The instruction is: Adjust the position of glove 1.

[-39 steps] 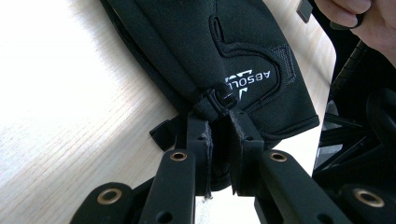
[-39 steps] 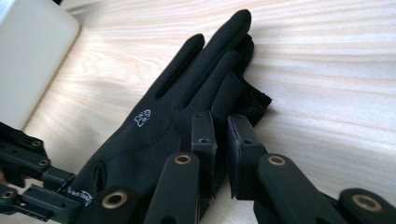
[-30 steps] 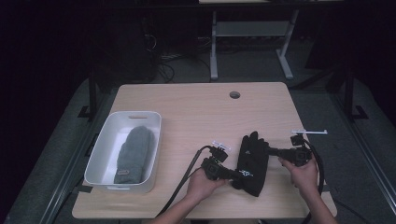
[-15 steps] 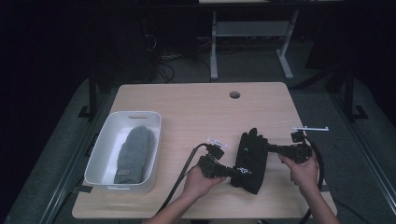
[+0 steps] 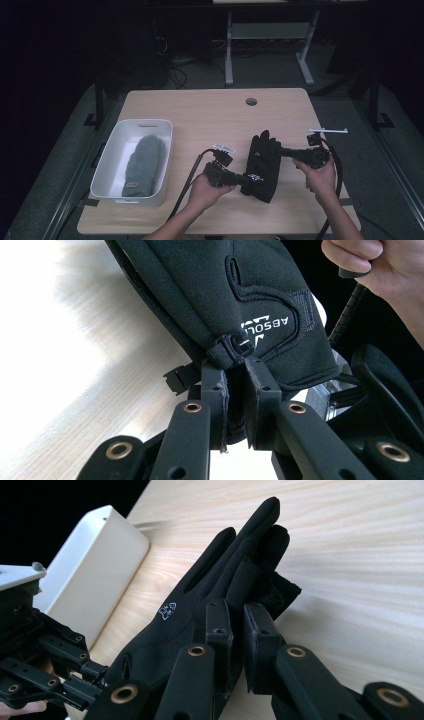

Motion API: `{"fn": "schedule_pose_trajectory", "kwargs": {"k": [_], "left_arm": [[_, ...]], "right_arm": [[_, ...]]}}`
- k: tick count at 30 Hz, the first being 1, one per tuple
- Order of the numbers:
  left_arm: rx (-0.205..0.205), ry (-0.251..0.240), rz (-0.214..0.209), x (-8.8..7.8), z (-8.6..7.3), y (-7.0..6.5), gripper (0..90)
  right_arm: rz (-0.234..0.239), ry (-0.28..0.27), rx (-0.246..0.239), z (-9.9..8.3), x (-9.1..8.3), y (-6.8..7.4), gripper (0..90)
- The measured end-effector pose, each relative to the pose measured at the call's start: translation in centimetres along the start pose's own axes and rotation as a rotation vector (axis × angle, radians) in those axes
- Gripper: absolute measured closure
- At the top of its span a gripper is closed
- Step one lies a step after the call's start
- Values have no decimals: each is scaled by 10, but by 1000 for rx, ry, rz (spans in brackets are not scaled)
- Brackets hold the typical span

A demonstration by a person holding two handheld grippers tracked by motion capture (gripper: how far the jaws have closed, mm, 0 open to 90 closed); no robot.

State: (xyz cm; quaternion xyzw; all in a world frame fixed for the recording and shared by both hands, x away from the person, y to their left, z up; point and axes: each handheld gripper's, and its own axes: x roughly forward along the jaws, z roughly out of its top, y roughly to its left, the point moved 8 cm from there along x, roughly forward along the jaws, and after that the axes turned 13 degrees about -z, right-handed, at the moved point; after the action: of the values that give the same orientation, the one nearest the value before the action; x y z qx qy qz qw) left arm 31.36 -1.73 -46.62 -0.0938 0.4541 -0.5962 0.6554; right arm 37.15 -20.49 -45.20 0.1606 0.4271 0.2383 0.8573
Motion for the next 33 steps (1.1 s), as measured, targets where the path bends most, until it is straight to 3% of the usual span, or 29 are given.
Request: {"fn": "schedule_pose_trajectory", "kwargs": {"k": [13,33], "left_arm": [[12,-24,7,-20,2,-3,813],[31,-39,31,-46,2,-4,813]], "right_arm": [[36,-11,-8,13,1,20,826],[51,-8,-46,30,7,48,826]]}}
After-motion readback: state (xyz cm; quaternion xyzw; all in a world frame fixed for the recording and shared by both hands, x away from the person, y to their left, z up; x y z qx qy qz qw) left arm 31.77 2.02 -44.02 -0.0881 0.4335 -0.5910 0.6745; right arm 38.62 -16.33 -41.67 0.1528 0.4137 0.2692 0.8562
